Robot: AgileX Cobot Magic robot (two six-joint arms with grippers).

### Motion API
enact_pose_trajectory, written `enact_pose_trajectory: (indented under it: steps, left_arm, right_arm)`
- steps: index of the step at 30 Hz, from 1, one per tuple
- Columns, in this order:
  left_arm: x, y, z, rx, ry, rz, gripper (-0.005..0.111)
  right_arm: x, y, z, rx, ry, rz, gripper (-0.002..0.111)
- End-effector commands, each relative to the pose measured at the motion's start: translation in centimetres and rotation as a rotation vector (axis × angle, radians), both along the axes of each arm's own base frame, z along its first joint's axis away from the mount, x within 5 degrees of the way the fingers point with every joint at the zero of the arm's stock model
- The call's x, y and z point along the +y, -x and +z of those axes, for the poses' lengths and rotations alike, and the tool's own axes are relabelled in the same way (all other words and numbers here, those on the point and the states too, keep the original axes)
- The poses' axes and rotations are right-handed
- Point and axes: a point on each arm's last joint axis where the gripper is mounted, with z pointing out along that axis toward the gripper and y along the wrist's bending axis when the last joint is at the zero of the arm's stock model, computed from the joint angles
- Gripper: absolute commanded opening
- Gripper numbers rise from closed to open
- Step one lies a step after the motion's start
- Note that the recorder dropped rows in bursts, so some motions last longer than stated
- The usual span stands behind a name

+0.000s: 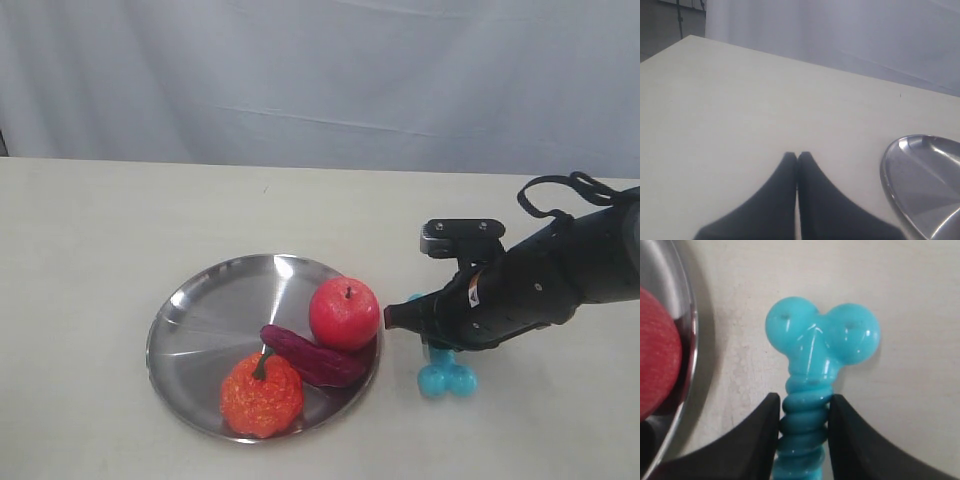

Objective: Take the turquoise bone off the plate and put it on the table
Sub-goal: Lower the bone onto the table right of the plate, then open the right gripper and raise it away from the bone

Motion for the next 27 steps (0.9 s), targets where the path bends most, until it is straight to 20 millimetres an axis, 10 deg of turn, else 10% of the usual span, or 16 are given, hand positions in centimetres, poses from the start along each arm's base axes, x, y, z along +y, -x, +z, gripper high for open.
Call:
enact_pose_trajectory:
  steps: [1,13,22,27]
  left_arm:
    - [-0.02,-0.01,-0.03,-0.004,0.001,-0.004,0.000]
    - [-0.02,-0.01,-0.03,-0.004,0.001,-0.004,0.000]
    - [-0.02,-0.01,-0.03,-0.004,0.001,-0.004,0.000]
    - [-0.02,-0.01,-0.03,-0.004,0.001,-0.004,0.000]
  right_arm:
    - [-0.25,-0.10,-0.14,0.011,0.010,0.004,0.008]
    - [-0.27,-0.04,-0.17,0.019,0.008,-0.004,0.008]
    - [-0.27,-0.04,-0.19,0.020,0.008,-0.004,0.066]
    - [-0.28,0.04,0.71,0.000,0.010,-0.005,0.072]
